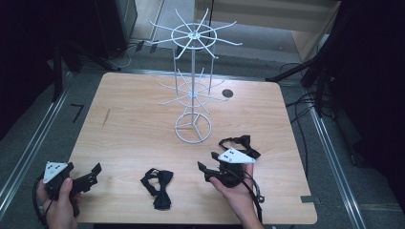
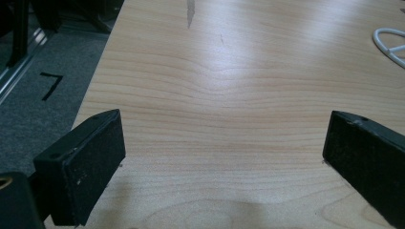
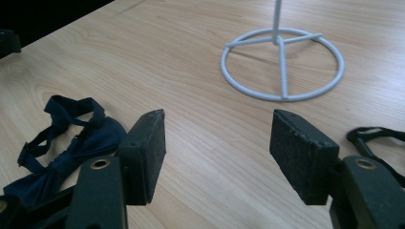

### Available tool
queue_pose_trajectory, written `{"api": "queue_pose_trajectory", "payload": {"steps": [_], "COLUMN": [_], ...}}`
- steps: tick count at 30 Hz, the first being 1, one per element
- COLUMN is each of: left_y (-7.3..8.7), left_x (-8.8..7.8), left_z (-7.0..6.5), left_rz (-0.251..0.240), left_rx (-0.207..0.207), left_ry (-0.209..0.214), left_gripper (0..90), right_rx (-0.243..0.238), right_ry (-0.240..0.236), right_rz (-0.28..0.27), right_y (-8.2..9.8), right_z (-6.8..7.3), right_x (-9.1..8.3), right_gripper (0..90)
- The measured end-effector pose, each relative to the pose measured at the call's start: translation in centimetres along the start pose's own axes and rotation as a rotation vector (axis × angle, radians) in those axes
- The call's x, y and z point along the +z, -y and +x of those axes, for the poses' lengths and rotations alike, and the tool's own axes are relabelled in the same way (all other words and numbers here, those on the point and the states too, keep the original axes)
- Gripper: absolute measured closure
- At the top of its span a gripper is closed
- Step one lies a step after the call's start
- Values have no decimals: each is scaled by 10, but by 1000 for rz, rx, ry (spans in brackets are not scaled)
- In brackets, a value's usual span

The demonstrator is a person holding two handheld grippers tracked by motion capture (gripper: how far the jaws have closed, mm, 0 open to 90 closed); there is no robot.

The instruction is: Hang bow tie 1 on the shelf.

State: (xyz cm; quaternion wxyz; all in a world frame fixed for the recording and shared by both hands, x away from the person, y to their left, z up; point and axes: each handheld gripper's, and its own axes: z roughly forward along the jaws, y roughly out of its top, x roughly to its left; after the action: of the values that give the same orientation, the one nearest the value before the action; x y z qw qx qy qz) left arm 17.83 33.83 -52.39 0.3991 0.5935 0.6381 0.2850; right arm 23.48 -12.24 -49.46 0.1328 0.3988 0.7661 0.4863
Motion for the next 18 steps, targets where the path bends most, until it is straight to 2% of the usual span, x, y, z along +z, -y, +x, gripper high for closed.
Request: {"api": "queue_pose_trajectory", "payload": {"steps": [18], "left_y": [0], "left_x": [0], "left_z": [0], "left_rz": [0], "left_rx": [2], "left_ry": [4], "left_gripper": [10], "right_rx": [-53], "right_ry": [-103], "right_rz": [28], "right_y": [-7], "right_z": [35], "right_x": [29], "right_gripper": [367]}}
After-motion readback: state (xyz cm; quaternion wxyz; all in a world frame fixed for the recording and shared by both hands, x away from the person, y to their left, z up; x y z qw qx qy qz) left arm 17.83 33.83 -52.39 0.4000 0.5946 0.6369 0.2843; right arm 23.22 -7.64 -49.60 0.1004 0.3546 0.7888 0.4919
